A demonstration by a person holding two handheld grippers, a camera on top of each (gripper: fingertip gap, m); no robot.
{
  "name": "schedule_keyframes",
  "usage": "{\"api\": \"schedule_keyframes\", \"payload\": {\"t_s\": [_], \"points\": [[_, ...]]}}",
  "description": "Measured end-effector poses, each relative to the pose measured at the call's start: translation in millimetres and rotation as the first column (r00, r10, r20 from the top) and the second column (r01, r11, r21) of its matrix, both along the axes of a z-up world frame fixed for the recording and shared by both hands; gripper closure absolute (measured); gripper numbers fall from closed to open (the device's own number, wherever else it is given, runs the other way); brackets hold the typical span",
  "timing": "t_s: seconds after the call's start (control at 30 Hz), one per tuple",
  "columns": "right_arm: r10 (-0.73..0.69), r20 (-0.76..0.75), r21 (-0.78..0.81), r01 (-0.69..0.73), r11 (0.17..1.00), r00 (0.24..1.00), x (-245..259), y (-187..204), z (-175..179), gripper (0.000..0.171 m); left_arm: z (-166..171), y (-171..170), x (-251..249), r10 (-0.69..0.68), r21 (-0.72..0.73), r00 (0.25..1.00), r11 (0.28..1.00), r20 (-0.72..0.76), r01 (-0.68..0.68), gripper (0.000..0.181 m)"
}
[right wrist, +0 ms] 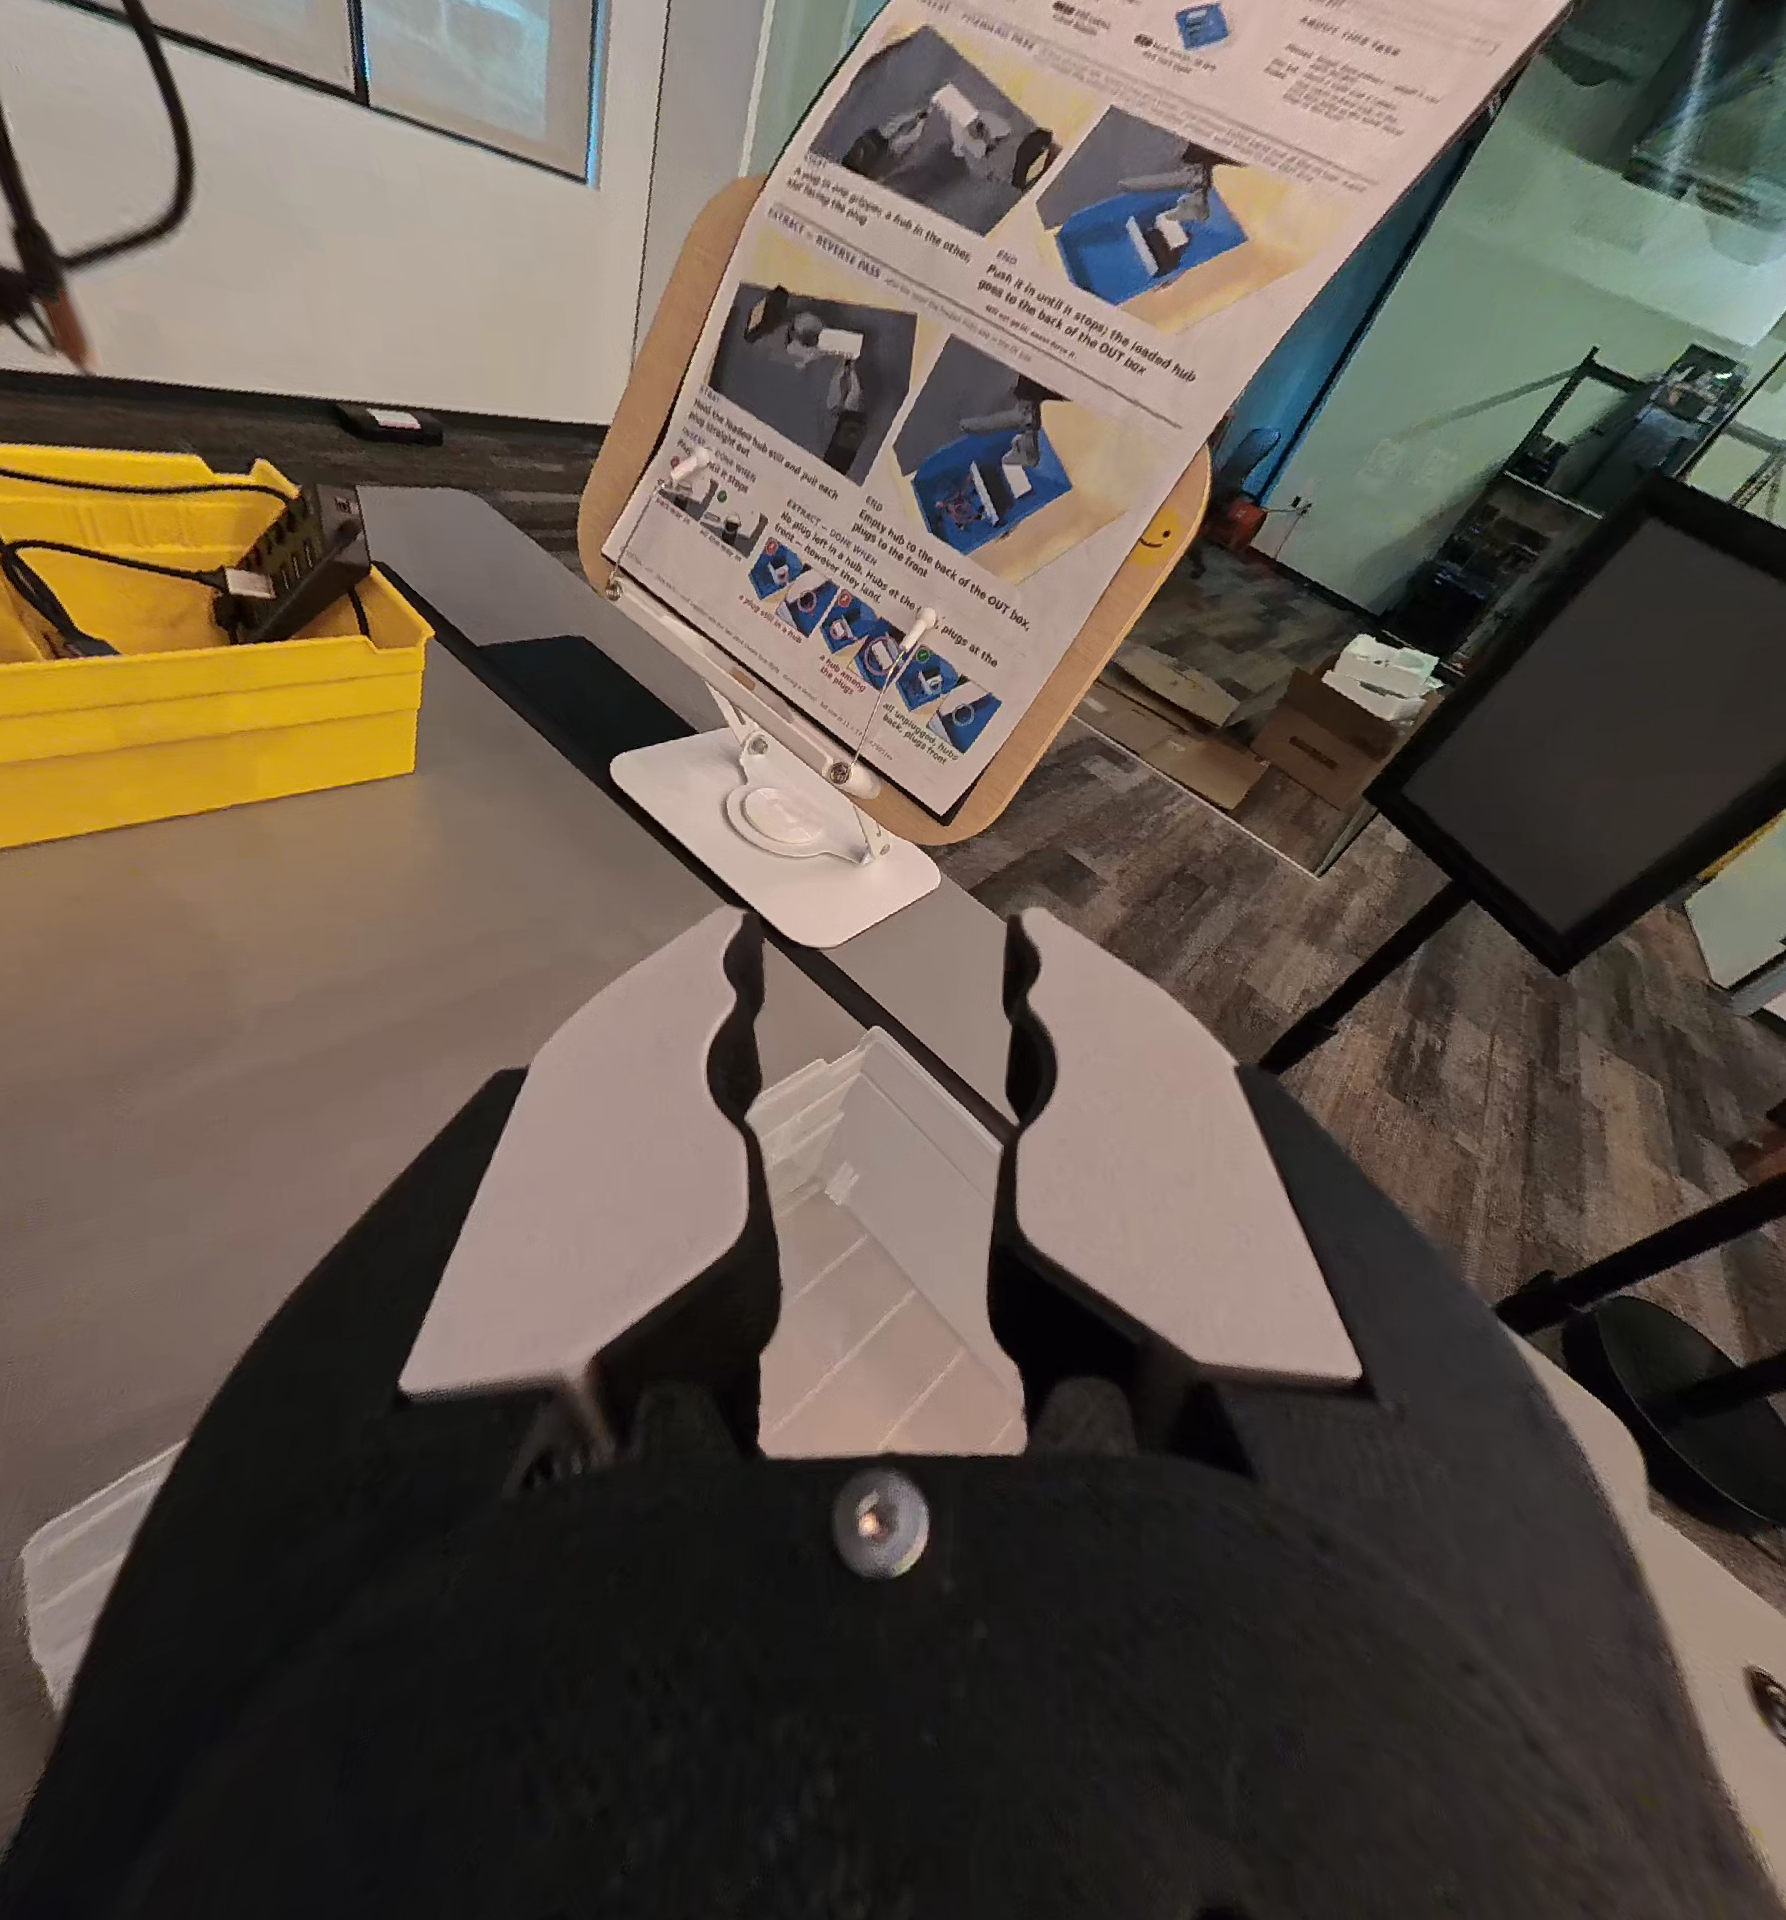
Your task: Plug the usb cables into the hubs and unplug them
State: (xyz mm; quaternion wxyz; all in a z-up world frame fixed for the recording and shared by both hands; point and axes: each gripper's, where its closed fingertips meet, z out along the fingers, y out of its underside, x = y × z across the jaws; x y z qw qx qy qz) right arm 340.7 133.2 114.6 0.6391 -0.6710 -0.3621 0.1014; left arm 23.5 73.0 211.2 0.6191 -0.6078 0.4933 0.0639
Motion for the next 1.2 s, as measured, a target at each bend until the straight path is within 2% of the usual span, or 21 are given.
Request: {"api": "schedule_keyframes", "payload": {"t_s": [0.23, 0.43, 0.53, 0.7, 0.8, 0.9, 1.07, 1.2], "points": [[0.056, -0.136, 0.029, -0.053, 0.998, 0.989, 1.6, -9.1, 19.2, 0.127, -27.1, 3.3, 94.9, -0.135, 0.142, 0.990, 0.980, -0.030, 0.138, 0.164], [0.089, -0.178, 0.030, -0.085, 0.996, 0.980, -0.4, -16.2, 26.8, 0.127, -66.6, 15.8, 137.9, -0.152, 0.239, 0.982, 0.955, -0.112, 0.175, 0.164], [0.103, -0.180, 0.040, -0.097, 0.994, 0.978, -5.0, -18.7, 29.6, 0.127, -81.6, 24.1, 144.1, -0.146, 0.246, 0.980, 0.953, -0.132, 0.175, 0.164], [0.159, -0.161, 0.056, -0.152, 0.987, 0.974, -26.1, -26.7, 32.9, 0.127, -109.2, 21.5, 145.1, -0.251, 0.200, 0.959, 0.941, -0.130, 0.273, 0.164], [0.233, -0.160, 0.049, -0.228, 0.972, 0.959, -47.4, -33.8, 31.6, 0.127, -110.2, 19.4, 143.2, -0.318, 0.180, 0.942, 0.926, -0.102, 0.332, 0.164], [0.206, -0.123, 0.033, -0.203, 0.979, 0.971, -56.3, -35.0, 30.1, 0.127, -103.4, 11.1, 145.8, -0.373, 0.217, 0.924, 0.898, -0.084, 0.383, 0.164], [0.202, -0.121, 0.078, -0.194, 0.978, 0.972, -76.1, -59.1, 48.6, 0.127, -104.0, 16.5, 146.4, -0.342, 0.295, 0.929, 0.881, -0.144, 0.370, 0.164], [0.207, -0.193, 0.007, -0.210, 0.978, 0.959, -92.6, -65.6, 47.7, 0.127, -116.2, 22.6, 152.8, -0.294, 0.306, 0.925, 0.882, -0.240, 0.359, 0.164]]}}
